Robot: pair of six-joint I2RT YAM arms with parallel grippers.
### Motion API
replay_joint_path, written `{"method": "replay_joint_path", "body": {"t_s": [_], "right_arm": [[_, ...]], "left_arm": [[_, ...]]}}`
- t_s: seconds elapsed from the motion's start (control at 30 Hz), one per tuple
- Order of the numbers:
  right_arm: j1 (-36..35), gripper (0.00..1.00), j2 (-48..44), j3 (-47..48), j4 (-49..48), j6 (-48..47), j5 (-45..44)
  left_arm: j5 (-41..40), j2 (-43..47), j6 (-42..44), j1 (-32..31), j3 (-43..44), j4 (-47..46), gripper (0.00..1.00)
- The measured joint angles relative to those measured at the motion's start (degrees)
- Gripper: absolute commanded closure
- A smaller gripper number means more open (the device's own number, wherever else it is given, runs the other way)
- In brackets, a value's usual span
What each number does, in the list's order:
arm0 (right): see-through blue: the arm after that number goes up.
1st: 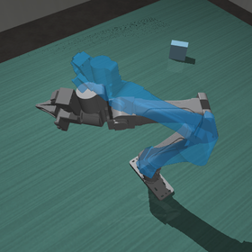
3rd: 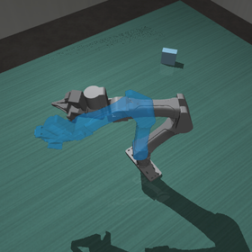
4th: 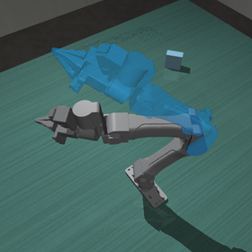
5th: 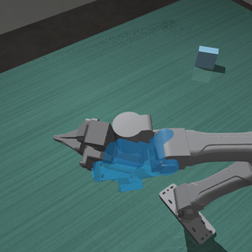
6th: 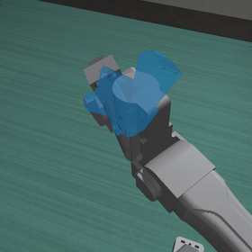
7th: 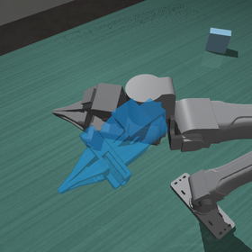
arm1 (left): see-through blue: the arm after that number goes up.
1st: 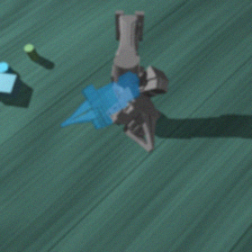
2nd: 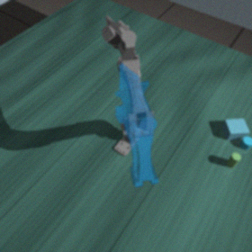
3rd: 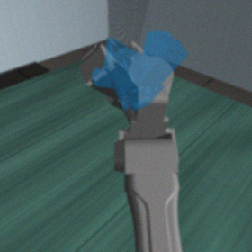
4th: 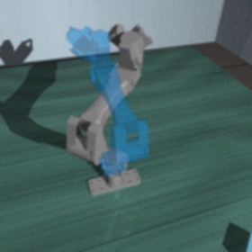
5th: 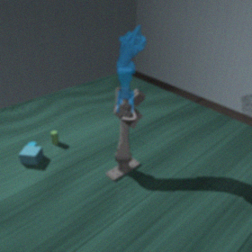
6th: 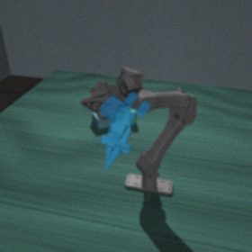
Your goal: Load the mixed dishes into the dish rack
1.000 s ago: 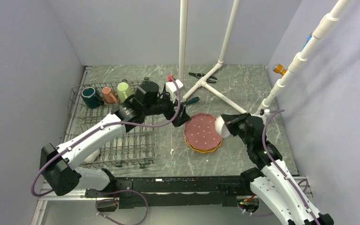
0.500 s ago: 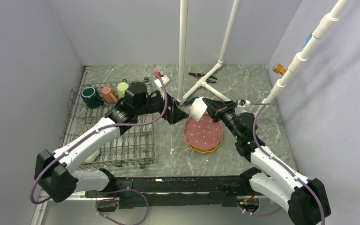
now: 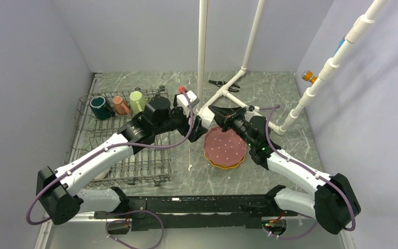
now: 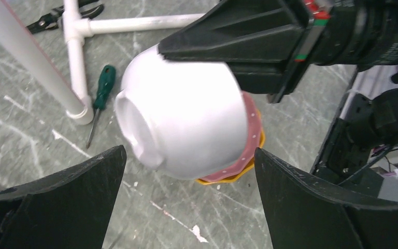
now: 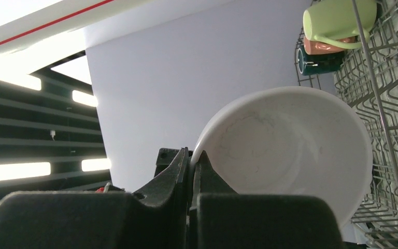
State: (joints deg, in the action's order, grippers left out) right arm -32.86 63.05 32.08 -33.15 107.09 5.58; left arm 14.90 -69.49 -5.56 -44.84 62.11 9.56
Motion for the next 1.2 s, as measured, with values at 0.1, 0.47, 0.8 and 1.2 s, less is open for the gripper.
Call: {"method": "replay_joint_path", "body": {"t_s": [0.1, 0.47, 0.8, 1.2], "right_arm": [[-0.2, 1.0, 0.0, 0.15, 0.02, 0.09, -0.11], [-1.16, 1.0, 3.1, 1.44, -0.92, 1.64, -0.15], [-2.97, 1.0, 7.48, 2.71, -3.48, 3.15, -0.13], [-3.21, 1.0, 8.61, 2.97, -4.44, 4.07, -0.7]], "left_arm": [[-2.62, -0.24, 0.48, 0.0, 0.61, 1.92, 0.01], [-5.07, -0.31, 1.68, 0.0, 1.03, 2.36, 0.02], [-6.49, -0.37, 2.16, -0.11, 1.51, 2.56, 0.25], [-9.01, -0.94, 2.01, -0.66, 2.56, 3.56, 0.23]]}}
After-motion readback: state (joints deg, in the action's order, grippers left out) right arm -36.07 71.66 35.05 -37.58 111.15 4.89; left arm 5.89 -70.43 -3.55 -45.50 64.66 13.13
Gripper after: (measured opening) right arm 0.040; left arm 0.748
